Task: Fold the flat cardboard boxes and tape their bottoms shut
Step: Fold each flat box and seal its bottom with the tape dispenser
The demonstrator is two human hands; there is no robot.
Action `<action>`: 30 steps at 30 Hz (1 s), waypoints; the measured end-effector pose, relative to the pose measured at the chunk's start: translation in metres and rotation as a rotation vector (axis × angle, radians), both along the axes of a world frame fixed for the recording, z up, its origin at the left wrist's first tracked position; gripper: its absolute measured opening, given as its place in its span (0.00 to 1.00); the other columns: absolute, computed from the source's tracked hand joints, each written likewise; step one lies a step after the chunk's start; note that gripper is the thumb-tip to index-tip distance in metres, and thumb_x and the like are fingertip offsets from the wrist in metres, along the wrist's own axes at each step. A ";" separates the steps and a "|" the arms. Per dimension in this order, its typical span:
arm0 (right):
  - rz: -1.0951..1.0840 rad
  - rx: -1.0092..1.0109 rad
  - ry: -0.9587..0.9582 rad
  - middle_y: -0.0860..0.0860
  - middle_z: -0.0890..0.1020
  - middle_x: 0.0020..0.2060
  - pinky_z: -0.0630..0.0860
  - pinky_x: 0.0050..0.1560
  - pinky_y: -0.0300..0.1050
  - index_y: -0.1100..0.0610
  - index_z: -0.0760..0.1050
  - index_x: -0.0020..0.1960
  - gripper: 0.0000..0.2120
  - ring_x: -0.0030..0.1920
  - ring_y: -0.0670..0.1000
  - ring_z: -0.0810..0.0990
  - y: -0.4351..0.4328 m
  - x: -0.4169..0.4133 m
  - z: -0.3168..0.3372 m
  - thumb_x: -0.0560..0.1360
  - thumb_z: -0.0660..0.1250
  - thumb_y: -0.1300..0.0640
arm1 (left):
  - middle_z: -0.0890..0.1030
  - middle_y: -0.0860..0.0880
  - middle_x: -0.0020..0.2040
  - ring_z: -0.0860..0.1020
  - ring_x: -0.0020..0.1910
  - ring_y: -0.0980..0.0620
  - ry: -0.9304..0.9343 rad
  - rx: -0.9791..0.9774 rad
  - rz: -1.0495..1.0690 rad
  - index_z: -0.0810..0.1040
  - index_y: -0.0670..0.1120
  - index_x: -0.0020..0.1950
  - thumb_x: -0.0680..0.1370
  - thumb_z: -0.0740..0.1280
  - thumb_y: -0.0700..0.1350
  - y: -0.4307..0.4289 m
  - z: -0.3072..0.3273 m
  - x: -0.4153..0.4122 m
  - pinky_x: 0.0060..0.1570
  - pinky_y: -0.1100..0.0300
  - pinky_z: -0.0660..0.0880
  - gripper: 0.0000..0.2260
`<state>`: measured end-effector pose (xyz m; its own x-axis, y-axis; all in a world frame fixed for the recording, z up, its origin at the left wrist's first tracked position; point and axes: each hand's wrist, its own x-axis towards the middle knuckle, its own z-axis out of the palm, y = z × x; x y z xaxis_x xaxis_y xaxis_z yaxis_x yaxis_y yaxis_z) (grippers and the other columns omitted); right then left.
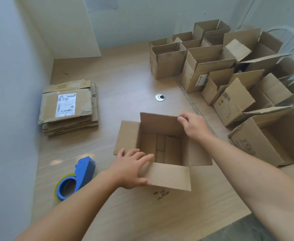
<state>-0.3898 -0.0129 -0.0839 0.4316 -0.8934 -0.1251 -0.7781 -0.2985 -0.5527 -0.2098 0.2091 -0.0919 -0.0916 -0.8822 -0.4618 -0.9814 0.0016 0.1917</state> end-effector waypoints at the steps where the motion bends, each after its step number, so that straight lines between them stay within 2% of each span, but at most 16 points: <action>1: -0.069 0.001 -0.022 0.52 0.81 0.57 0.74 0.59 0.54 0.49 0.76 0.58 0.12 0.60 0.57 0.76 -0.004 0.004 0.000 0.80 0.61 0.44 | 0.62 0.53 0.76 0.53 0.78 0.49 -0.057 0.014 -0.022 0.52 0.59 0.78 0.74 0.61 0.70 -0.002 -0.005 -0.001 0.73 0.35 0.49 0.37; 3: -0.223 0.032 -0.080 0.54 0.77 0.61 0.72 0.58 0.53 0.50 0.73 0.62 0.15 0.61 0.58 0.75 -0.010 0.014 -0.002 0.79 0.63 0.44 | 0.68 0.52 0.70 0.61 0.73 0.48 -0.131 -0.032 -0.038 0.60 0.56 0.74 0.74 0.64 0.67 -0.003 -0.014 -0.008 0.70 0.33 0.52 0.32; 5: -0.320 0.057 -0.104 0.55 0.73 0.62 0.70 0.58 0.52 0.50 0.71 0.64 0.16 0.61 0.59 0.74 -0.014 0.022 -0.008 0.79 0.65 0.46 | 0.74 0.51 0.60 0.69 0.65 0.47 -0.154 -0.144 -0.022 0.69 0.53 0.65 0.71 0.69 0.64 -0.003 -0.025 -0.015 0.66 0.32 0.57 0.28; 7: -0.319 0.024 -0.044 0.55 0.70 0.63 0.69 0.59 0.51 0.49 0.72 0.64 0.14 0.63 0.60 0.72 -0.016 0.024 -0.017 0.79 0.64 0.48 | 0.77 0.52 0.49 0.77 0.54 0.47 -0.182 -0.228 0.015 0.75 0.52 0.54 0.62 0.76 0.63 -0.001 -0.035 -0.017 0.58 0.30 0.66 0.27; 9: -0.244 -0.059 0.092 0.54 0.69 0.64 0.68 0.61 0.52 0.49 0.75 0.62 0.12 0.64 0.59 0.68 -0.018 0.025 -0.029 0.81 0.62 0.49 | 0.78 0.53 0.44 0.79 0.48 0.48 -0.196 -0.309 0.032 0.76 0.52 0.49 0.56 0.79 0.62 0.000 -0.044 -0.017 0.54 0.31 0.71 0.28; 11: -0.135 -0.067 0.244 0.53 0.71 0.63 0.66 0.61 0.53 0.48 0.78 0.59 0.12 0.64 0.58 0.67 -0.019 0.026 -0.038 0.82 0.58 0.49 | 0.78 0.53 0.43 0.79 0.47 0.48 -0.190 -0.343 0.059 0.76 0.51 0.48 0.57 0.80 0.61 0.000 -0.049 -0.019 0.55 0.31 0.71 0.27; 13: -0.043 0.023 0.330 0.55 0.77 0.59 0.68 0.60 0.53 0.50 0.80 0.54 0.16 0.63 0.59 0.71 -0.023 0.027 -0.041 0.83 0.55 0.47 | 0.77 0.53 0.42 0.78 0.46 0.48 -0.197 -0.383 0.087 0.75 0.51 0.47 0.58 0.80 0.59 -0.001 -0.054 -0.020 0.56 0.32 0.70 0.25; 16: 0.035 0.159 0.336 0.58 0.80 0.56 0.72 0.62 0.55 0.53 0.79 0.50 0.20 0.60 0.60 0.75 -0.031 0.022 -0.038 0.82 0.53 0.42 | 0.76 0.53 0.41 0.78 0.45 0.48 -0.209 -0.430 0.117 0.75 0.51 0.45 0.58 0.81 0.58 -0.004 -0.059 -0.022 0.56 0.31 0.70 0.24; 18: 0.096 0.130 0.342 0.57 0.79 0.58 0.72 0.63 0.57 0.51 0.77 0.51 0.19 0.61 0.60 0.74 -0.035 0.019 -0.031 0.82 0.53 0.41 | 0.76 0.53 0.41 0.78 0.45 0.49 -0.207 -0.460 0.124 0.75 0.51 0.46 0.58 0.81 0.58 -0.008 -0.061 -0.022 0.57 0.31 0.69 0.24; 20: 0.158 0.006 0.307 0.54 0.75 0.65 0.68 0.67 0.57 0.51 0.76 0.60 0.18 0.68 0.59 0.69 -0.033 0.019 -0.021 0.82 0.55 0.41 | 0.77 0.53 0.43 0.78 0.48 0.49 -0.196 -0.487 0.140 0.76 0.51 0.49 0.58 0.80 0.59 -0.012 -0.061 -0.022 0.58 0.30 0.67 0.26; 22: 0.187 -0.091 0.154 0.51 0.70 0.71 0.62 0.73 0.54 0.51 0.72 0.70 0.20 0.73 0.55 0.63 -0.017 0.017 -0.009 0.82 0.58 0.44 | 0.78 0.53 0.48 0.77 0.52 0.49 -0.187 -0.501 0.165 0.76 0.52 0.55 0.60 0.77 0.62 -0.017 -0.057 -0.022 0.60 0.31 0.65 0.29; 25: 0.264 -0.041 -0.061 0.51 0.73 0.68 0.64 0.71 0.47 0.53 0.72 0.71 0.20 0.71 0.52 0.68 0.020 0.002 -0.001 0.81 0.62 0.48 | 0.77 0.52 0.54 0.74 0.59 0.47 -0.159 -0.565 0.168 0.75 0.51 0.61 0.65 0.72 0.65 -0.021 -0.048 -0.018 0.61 0.31 0.66 0.30; 27: 0.368 0.034 -0.001 0.49 0.73 0.68 0.65 0.71 0.46 0.52 0.70 0.73 0.24 0.70 0.50 0.69 0.046 -0.012 -0.006 0.80 0.63 0.44 | 0.77 0.51 0.56 0.73 0.60 0.46 -0.140 -0.624 0.159 0.75 0.50 0.62 0.69 0.66 0.65 -0.021 -0.040 -0.011 0.61 0.34 0.67 0.27; 28: 0.416 0.065 0.069 0.48 0.71 0.70 0.64 0.72 0.47 0.50 0.67 0.75 0.28 0.71 0.49 0.67 0.057 -0.017 -0.009 0.79 0.61 0.38 | 0.77 0.51 0.56 0.73 0.60 0.46 -0.134 -0.653 0.157 0.76 0.50 0.61 0.71 0.63 0.64 -0.020 -0.036 -0.007 0.62 0.35 0.67 0.25; 30: 0.507 0.085 0.230 0.46 0.66 0.74 0.58 0.76 0.48 0.46 0.58 0.79 0.41 0.74 0.48 0.61 0.074 -0.020 -0.012 0.72 0.51 0.26 | 0.78 0.51 0.56 0.74 0.59 0.46 -0.132 -0.685 0.146 0.77 0.50 0.61 0.73 0.60 0.63 -0.018 -0.028 0.003 0.63 0.39 0.66 0.24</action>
<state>-0.4102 0.0607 -0.0959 0.7572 -0.5642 -0.3291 -0.6523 -0.6282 -0.4241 -0.2066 0.1914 -0.1200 0.0679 -0.9772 0.2014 -0.9958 -0.0539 0.0739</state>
